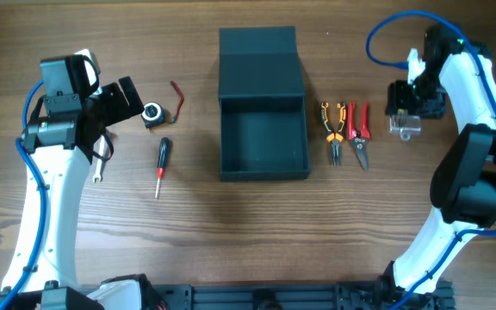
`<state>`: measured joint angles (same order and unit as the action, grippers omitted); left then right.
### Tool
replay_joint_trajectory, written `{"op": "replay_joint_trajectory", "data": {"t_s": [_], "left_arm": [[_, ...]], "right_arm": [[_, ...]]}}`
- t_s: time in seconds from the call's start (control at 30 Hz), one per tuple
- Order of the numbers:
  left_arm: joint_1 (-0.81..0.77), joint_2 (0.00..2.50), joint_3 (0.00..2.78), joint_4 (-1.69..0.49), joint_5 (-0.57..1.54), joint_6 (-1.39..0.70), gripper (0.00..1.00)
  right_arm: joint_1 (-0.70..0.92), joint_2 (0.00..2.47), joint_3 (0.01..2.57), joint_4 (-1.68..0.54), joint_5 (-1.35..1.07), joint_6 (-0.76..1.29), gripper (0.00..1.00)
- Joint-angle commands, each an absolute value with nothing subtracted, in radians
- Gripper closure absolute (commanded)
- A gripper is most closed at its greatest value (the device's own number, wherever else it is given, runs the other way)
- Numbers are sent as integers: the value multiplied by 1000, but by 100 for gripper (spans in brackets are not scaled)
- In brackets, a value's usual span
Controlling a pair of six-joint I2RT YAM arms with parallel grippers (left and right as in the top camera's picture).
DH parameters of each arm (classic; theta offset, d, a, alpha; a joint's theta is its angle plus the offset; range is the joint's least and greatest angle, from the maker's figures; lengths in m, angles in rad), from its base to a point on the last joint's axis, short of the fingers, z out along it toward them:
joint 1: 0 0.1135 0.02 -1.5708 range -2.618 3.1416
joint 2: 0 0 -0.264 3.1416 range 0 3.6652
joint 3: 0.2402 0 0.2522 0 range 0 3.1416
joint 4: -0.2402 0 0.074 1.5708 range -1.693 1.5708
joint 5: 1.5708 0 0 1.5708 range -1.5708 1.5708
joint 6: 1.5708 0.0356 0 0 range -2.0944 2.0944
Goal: Pack container
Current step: 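Carry the screwdriver case with right gripper and lower into green box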
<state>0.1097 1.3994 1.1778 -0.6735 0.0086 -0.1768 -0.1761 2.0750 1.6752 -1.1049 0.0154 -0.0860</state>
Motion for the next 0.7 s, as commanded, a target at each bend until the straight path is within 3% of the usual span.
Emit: {"op": "replay_joint_trajectory", "data": {"t_s": [0.0,0.2,0.43,0.67], "left_arm": [[115,1401,1196,-670,21,-161,0],[115,1401,1196,-670,21,-161,0],[115,1401,1196,-670,21,-161,0],[115,1401,1196,-670,21,-161,0]], "right_arm": [[-94,1957,1754,-1127,-20,-85,56],[144,1788,1799,-1117,-115,-140,71],[426,1768,1796,-1006,-114,2,76],[577,1871,1785,-999,-113,43,77]]}}
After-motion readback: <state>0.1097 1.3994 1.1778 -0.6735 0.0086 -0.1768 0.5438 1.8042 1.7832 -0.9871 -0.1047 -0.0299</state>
